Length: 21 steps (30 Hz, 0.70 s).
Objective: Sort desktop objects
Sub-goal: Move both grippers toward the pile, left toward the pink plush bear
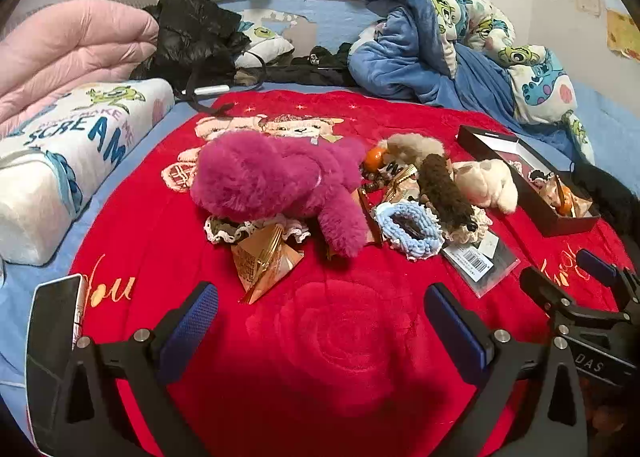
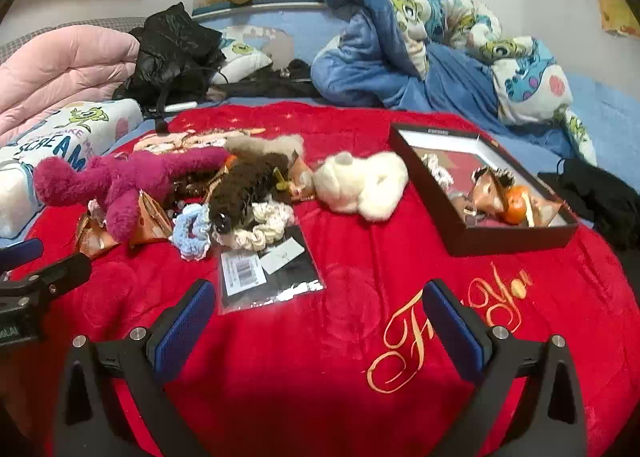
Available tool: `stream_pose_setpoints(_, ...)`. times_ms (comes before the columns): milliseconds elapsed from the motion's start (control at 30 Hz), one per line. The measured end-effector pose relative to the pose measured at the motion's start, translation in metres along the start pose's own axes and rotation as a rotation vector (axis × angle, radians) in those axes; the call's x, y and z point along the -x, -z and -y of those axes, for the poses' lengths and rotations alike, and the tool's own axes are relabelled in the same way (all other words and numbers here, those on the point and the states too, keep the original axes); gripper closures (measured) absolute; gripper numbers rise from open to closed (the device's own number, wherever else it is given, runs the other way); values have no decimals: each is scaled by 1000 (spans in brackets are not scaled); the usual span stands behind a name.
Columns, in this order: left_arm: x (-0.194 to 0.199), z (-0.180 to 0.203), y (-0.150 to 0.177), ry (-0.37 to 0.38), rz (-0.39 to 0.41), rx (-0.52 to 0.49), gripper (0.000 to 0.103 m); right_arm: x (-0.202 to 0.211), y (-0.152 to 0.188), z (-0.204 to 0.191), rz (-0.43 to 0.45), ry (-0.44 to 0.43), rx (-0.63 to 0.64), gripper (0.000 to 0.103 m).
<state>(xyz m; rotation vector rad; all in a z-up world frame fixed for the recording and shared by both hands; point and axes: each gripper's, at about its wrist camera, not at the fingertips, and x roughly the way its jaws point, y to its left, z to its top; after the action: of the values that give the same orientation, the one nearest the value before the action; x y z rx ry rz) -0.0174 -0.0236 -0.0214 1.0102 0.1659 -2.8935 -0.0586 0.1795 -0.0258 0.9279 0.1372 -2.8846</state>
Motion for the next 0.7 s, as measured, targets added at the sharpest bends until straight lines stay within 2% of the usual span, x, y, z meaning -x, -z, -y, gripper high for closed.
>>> stream_pose_setpoints(167,-1,2,1,27,-17,-7,0,-6,2,1,-38,-3,-6,0)
stream_pose_setpoints(367,-1,6,1,60,-21,-23,0,-7,3,1,-47,-63,-10,0)
stream_pose_setpoints(700,1,14,3,23,-3,-58,0,-19,7,2,-113,-39,-23,0)
